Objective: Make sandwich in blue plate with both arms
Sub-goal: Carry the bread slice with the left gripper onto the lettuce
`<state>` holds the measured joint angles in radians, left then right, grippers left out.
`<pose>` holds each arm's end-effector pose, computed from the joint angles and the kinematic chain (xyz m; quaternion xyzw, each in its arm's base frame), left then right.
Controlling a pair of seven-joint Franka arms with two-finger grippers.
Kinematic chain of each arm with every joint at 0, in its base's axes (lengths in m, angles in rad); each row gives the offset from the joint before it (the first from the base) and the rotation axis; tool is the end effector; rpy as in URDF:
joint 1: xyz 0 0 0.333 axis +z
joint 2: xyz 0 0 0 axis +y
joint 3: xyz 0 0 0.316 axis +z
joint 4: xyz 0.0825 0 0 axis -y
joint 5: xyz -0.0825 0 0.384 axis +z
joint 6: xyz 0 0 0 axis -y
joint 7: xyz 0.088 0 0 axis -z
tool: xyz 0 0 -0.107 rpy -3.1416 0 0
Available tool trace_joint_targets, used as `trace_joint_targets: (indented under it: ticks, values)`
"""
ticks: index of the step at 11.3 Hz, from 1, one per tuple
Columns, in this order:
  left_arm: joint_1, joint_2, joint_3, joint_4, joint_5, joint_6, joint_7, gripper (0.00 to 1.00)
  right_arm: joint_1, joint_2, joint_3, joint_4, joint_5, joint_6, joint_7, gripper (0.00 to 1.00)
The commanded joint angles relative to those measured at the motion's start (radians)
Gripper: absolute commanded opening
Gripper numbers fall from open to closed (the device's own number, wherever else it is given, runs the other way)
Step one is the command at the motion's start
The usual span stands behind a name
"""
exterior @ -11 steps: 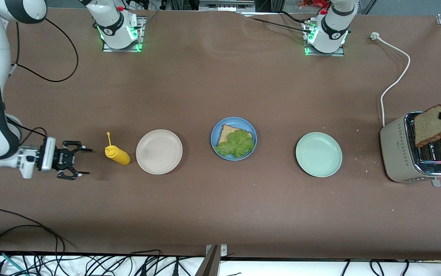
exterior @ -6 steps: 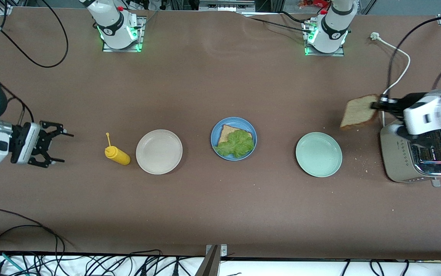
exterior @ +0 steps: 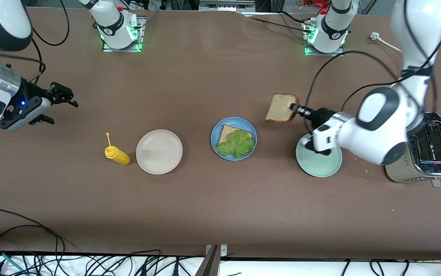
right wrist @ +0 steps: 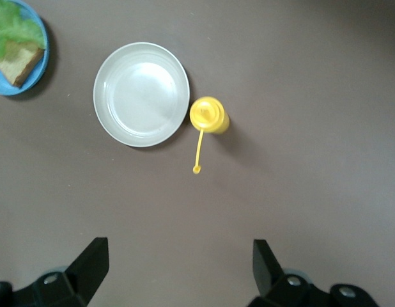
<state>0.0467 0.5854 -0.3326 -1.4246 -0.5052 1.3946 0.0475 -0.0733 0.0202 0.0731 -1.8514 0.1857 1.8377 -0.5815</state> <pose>0.6123 -0.2009 0.3644 0.8919 -0.1222 -0.3125 0.3033 0.5648 0.0144 0.5037 -0.9612 -0.2604 -0.0096 0.0908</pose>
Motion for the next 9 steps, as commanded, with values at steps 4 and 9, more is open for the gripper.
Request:
trace_joint_targets:
  ticks: [4, 9]
  values:
    - [-0.214, 0.161, 0.006, 0.029, -0.166, 0.335, 0.0, 0.0, 0.027, -0.052, -0.015, 0.084, -0.11, -0.156, 0.353, 1.0]
    - [-0.222, 0.25, 0.006, 0.017, -0.259, 0.432, 0.346, 0.0, 0.064, -0.048, 0.0, 0.147, -0.147, -0.227, 0.451, 1.0]
